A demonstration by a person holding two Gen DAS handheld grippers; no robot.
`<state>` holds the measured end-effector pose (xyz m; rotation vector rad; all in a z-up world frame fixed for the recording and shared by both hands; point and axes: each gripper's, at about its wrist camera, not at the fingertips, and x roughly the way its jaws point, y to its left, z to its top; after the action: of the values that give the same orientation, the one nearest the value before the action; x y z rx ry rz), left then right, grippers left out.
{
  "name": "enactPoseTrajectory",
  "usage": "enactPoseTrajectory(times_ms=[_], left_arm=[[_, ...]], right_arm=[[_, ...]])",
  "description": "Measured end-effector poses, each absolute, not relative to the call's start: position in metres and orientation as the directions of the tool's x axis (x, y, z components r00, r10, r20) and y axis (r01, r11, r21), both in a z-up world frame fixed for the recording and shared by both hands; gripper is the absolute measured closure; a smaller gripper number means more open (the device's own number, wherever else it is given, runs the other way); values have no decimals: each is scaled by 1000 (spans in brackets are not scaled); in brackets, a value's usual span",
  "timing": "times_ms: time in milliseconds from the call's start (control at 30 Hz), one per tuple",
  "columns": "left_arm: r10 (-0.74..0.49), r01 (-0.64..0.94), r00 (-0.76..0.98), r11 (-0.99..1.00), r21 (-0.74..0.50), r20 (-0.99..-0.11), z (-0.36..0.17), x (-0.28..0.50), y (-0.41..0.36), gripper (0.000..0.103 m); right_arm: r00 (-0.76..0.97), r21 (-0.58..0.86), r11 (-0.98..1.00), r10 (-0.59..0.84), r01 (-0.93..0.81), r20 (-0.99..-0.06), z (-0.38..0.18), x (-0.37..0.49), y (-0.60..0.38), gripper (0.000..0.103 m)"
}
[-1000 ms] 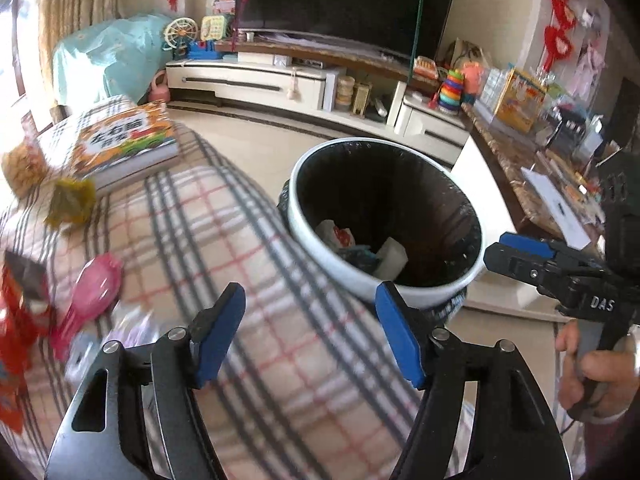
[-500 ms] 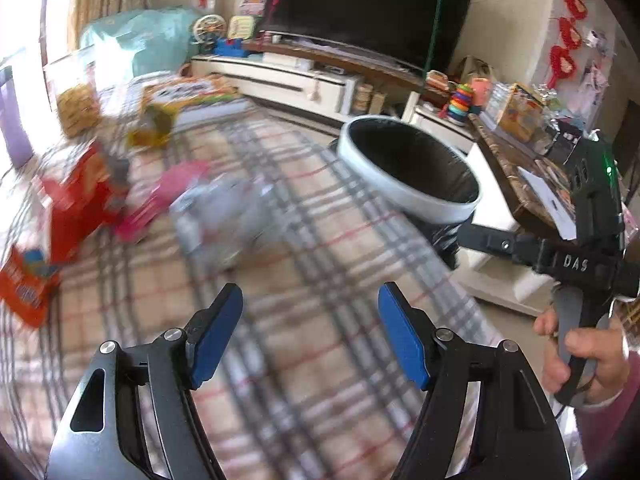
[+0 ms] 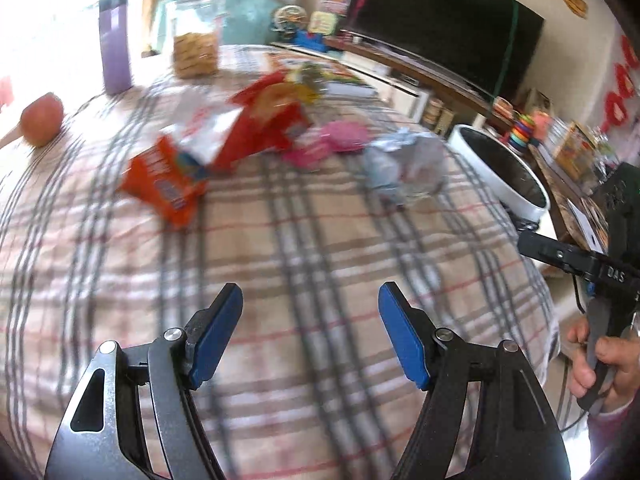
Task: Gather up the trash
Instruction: 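Move both tools back over the table, then grasp the orange snack bag with the left tool while the right tool grasps the crumpled white plastic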
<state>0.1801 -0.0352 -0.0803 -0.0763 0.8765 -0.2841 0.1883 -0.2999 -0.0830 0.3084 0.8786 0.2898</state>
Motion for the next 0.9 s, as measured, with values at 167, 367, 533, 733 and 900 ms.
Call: enactPoseTrajectory(times_ms=[167,367,533,733,900], left_arm=[[-235,140,620,972,-189,-749,-88,175,-4,31],[-219,96,617,974,-203,-756,-91,178,16,29],[-189,43,613,978,-206,-767,-91,189,28,24],[-184,9,614,974,-226,-768,-88,206,35,23],[-199,-3,623,967,-256,-757,-83,224,37,22]], right_arm=[[587,368,916,386,-157,-711,-86,193,-278,16],[567,368,911,404,-183,-718,-89,203,-254,16],[555,356,911,409,-207,-724,-89,216,-236,16],[564,351,913,406,-210,-719,-88,234,-221,16],[570,346,914,404,-214,-715,-86,249,-215,16]])
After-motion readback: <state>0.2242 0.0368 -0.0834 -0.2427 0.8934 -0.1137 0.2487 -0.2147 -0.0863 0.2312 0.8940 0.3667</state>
